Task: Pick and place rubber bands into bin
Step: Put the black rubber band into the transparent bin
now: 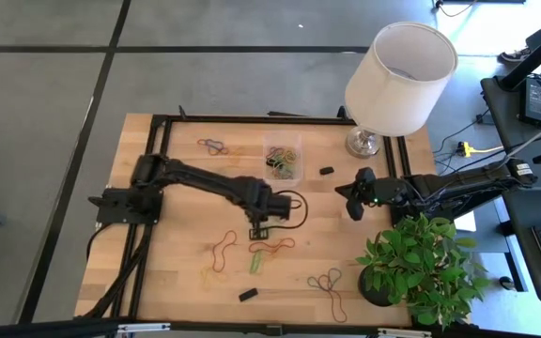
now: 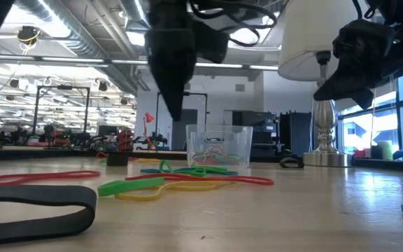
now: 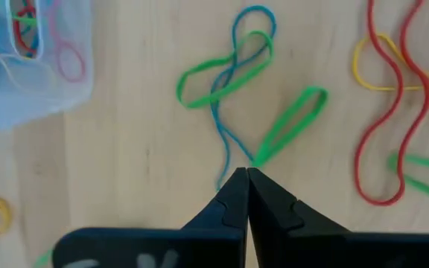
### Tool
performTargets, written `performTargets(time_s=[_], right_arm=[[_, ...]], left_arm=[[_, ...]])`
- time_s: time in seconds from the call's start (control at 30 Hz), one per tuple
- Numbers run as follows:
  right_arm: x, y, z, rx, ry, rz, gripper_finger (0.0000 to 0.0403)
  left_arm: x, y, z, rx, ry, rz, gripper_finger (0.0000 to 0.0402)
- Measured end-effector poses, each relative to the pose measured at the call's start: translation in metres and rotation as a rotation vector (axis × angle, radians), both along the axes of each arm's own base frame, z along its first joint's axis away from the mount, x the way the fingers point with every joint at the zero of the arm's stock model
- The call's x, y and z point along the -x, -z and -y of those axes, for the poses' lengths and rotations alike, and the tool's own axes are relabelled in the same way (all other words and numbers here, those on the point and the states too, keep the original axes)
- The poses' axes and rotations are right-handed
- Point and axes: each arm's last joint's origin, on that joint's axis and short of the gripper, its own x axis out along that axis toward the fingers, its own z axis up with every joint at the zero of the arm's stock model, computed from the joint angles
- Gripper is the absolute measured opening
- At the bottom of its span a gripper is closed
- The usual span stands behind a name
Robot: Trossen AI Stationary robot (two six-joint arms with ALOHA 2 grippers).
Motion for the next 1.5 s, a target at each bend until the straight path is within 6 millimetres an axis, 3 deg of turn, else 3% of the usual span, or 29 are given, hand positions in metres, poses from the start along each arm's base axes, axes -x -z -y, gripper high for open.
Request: performTargets(time_s=[0.13,0.33,0.53,0.77,1.03,1.33,1.5], right_arm=[[-0.007,-0.003,0.001,-0.013,0.017,0.054,0.0018],[-0.028,-0.002,0.005,0.061,0.063,0.084,0.0016],[-0.065,-0.001,0.015,0.123,0.183,-0.127,0.0004],[-0.09,0.008,0.05,-0.029,0.576,-0.467,0.0015],[-0.105,0.031,0.077,-0.192,0.704,-0.487,0.006],[-0.112,0.053,0.091,-0.216,0.755,-0.514,0.0162],[-0.116,0.075,0.095,-0.214,0.786,-0.556,0.0185]], left_arm=[[0.029,0.004,0.003,0.003,-0.033,0.065,0.0002],[0.089,0.005,-0.004,-0.017,-0.149,0.163,0.0002],[0.148,0.006,-0.016,0.001,-0.191,0.224,0.0002],[0.193,0.005,-0.037,-0.006,-0.24,0.296,0.0002],[0.218,0.0,-0.056,-0.057,-0.183,0.343,0.0002],[0.221,-0.006,-0.072,-0.033,-0.153,0.381,0.0002],[0.221,-0.006,-0.078,-0.056,-0.133,0.382,0.0003]])
